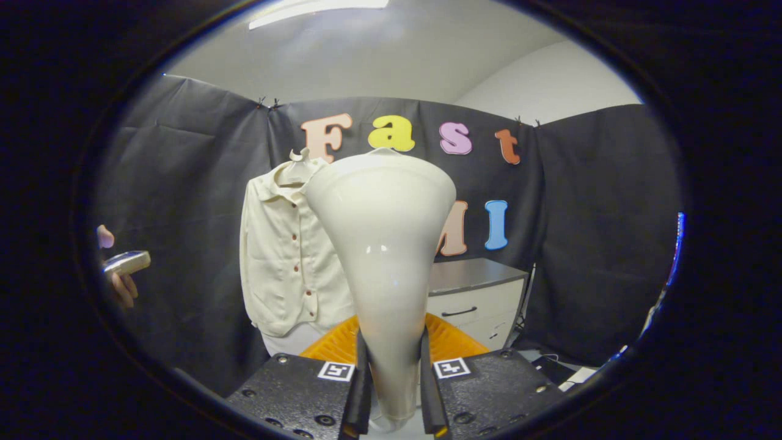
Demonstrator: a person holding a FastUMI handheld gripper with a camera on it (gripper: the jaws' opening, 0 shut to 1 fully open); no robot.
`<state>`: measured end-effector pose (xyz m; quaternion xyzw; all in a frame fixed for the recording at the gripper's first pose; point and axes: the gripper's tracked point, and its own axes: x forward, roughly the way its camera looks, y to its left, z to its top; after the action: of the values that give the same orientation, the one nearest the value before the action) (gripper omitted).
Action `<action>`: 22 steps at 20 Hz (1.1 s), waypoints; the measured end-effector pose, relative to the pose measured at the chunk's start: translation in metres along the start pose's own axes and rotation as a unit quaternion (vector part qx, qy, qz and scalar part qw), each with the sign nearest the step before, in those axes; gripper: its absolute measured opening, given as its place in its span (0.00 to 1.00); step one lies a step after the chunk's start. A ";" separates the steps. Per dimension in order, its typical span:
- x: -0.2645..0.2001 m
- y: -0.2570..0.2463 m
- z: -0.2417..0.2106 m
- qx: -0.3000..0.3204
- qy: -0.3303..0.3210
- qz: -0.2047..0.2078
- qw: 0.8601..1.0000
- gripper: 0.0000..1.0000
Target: Iron the clothes twice with a garment steamer, once on the left side and once on the right side.
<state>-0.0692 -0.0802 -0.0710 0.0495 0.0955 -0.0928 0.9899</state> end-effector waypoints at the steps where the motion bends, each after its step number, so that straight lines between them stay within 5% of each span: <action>1: -0.001 0.002 0.007 0.001 -0.007 0.000 1.000 0.33; 9: 0.003 0.099 0.032 -0.004 -0.012 0.033 0.999 0.33; 22: 0.012 0.133 0.016 -0.008 0.010 0.006 1.000 0.33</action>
<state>-0.0293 0.0459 -0.0474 0.0429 0.1058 -0.0851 0.9898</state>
